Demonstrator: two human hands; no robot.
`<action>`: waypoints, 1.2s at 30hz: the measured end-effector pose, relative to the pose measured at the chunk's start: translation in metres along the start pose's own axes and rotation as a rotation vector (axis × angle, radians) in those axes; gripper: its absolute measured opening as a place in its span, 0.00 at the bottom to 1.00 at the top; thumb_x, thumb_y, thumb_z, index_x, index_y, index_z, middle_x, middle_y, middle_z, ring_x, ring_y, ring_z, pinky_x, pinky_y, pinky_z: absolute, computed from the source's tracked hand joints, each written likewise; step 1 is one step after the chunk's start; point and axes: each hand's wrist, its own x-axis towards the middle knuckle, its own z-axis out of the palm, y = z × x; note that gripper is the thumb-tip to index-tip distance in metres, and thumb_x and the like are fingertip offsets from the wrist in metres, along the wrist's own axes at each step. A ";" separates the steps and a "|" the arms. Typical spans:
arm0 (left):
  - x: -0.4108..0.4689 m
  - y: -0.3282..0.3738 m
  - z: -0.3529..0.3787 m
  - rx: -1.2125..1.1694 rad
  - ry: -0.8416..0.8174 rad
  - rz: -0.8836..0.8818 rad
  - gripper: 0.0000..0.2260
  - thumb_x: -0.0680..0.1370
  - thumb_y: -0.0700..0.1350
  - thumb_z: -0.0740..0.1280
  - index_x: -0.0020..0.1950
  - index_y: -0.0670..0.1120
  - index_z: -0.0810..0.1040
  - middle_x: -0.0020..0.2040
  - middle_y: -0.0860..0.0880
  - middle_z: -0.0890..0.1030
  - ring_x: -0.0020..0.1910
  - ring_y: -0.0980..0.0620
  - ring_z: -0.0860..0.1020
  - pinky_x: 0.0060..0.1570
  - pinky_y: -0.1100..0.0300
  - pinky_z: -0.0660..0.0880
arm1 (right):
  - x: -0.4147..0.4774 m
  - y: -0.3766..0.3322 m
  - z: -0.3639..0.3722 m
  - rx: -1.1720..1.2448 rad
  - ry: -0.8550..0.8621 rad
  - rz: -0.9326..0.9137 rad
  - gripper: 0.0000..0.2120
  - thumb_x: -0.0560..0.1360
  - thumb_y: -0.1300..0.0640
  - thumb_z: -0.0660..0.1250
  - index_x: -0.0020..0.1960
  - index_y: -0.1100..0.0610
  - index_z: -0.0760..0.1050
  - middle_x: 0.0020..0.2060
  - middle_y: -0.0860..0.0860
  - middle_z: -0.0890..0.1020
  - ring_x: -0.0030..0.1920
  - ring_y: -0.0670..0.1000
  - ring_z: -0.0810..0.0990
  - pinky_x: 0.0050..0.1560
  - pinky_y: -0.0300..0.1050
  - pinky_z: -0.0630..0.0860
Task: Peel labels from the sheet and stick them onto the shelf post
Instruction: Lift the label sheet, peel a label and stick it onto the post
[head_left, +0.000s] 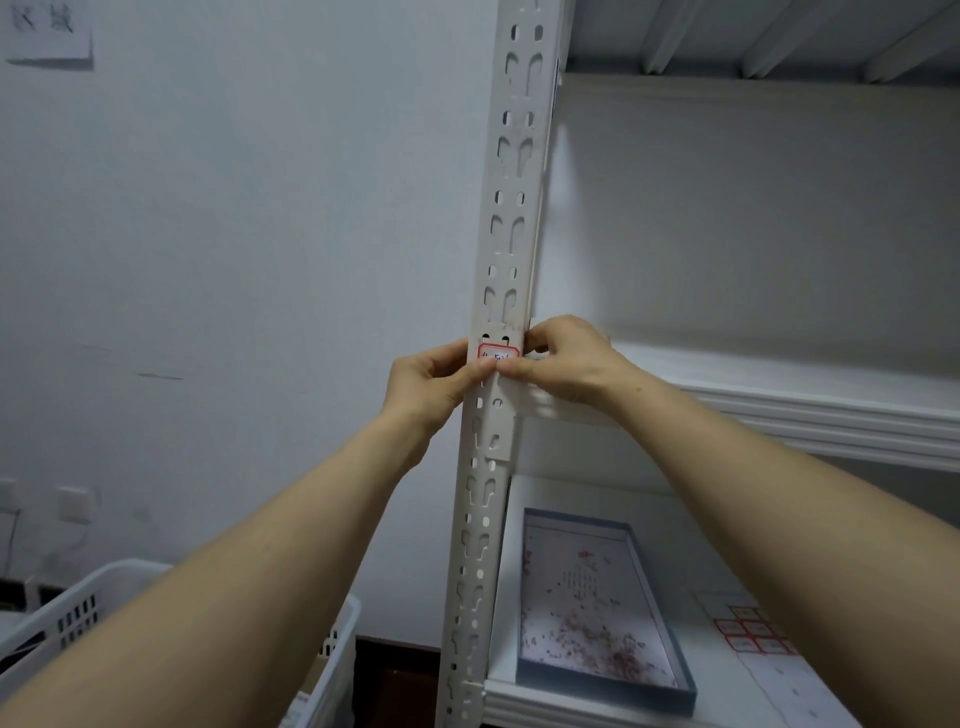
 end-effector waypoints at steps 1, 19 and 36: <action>0.000 -0.001 0.000 -0.008 0.011 -0.010 0.09 0.74 0.41 0.71 0.53 0.47 0.83 0.46 0.52 0.85 0.49 0.54 0.83 0.56 0.59 0.77 | 0.001 0.000 -0.002 0.070 -0.016 0.003 0.21 0.71 0.41 0.68 0.53 0.58 0.81 0.50 0.54 0.84 0.55 0.53 0.79 0.63 0.55 0.69; -0.001 0.004 0.006 0.073 0.073 0.070 0.06 0.76 0.44 0.69 0.40 0.53 0.82 0.32 0.60 0.83 0.36 0.64 0.81 0.50 0.62 0.79 | -0.001 -0.010 0.003 0.066 0.080 0.108 0.20 0.74 0.44 0.63 0.30 0.55 0.68 0.26 0.49 0.68 0.31 0.51 0.67 0.32 0.46 0.61; -0.002 0.004 -0.002 -0.002 -0.019 0.005 0.07 0.73 0.41 0.72 0.49 0.48 0.83 0.42 0.55 0.85 0.44 0.58 0.83 0.50 0.64 0.79 | 0.004 0.004 -0.001 0.140 -0.004 -0.043 0.21 0.71 0.47 0.71 0.50 0.66 0.80 0.47 0.62 0.83 0.47 0.59 0.80 0.49 0.50 0.75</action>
